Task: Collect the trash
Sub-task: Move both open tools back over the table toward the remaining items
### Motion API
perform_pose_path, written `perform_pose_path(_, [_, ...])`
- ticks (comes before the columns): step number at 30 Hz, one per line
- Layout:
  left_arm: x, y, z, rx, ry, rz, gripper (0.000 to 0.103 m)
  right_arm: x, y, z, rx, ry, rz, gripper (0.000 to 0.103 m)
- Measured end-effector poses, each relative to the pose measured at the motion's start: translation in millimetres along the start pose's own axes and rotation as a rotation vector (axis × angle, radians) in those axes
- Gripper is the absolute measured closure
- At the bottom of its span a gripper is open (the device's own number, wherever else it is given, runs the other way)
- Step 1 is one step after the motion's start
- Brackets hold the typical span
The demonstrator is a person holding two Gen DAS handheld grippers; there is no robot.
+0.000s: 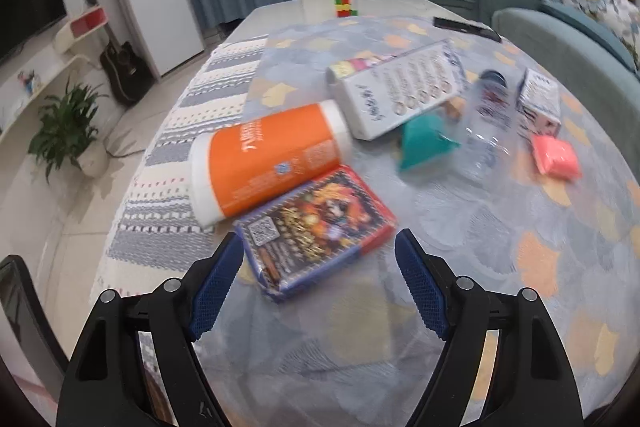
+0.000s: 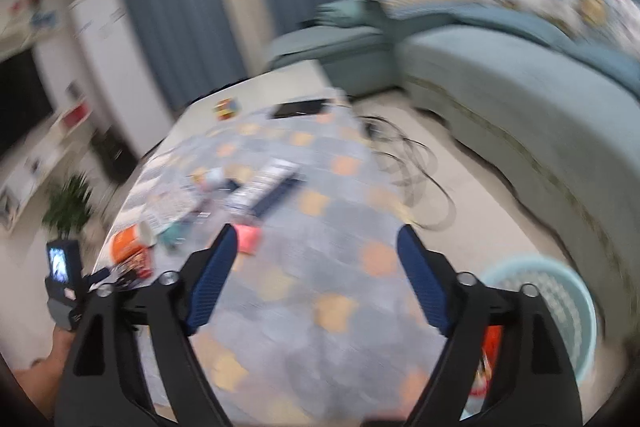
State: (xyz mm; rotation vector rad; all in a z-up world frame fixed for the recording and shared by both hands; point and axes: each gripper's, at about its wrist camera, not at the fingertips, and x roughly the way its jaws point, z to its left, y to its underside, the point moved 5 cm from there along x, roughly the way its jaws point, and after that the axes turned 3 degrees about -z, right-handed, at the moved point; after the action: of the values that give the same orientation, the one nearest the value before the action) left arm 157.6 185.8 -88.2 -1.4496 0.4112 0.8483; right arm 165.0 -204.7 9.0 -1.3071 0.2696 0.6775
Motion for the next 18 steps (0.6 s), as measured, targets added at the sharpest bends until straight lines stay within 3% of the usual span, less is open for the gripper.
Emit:
perform_pose_path(6, [32,-3,8,-0.022,0.016,0.029,0.027,72,-30,100,-0.311,-0.135,0.057,0.017])
perform_pose_path(8, [39,-3,13,-0.080,0.030,0.033,0.025,92,-24,109,-0.326,-0.133,0.074,0.017])
perform_pose_path(11, [43,-7,8,-0.085,0.035,0.036,0.025,118,-13,114,-0.294,-0.118,0.139,0.017])
perform_pose_path(13, [45,-10,2,-0.082,0.050,0.051,0.024,128,-10,119,-0.328,-0.099,0.129,0.017])
perform_pose_path(16, [49,-12,-14,-0.043,0.093,0.078,0.014,142,-6,122,-0.327,-0.089,0.145,0.017])
perform_pose_path(18, [53,-9,-26,0.034,0.062,0.091,0.009,147,-1,123,-0.335,-0.095,0.156,0.017])
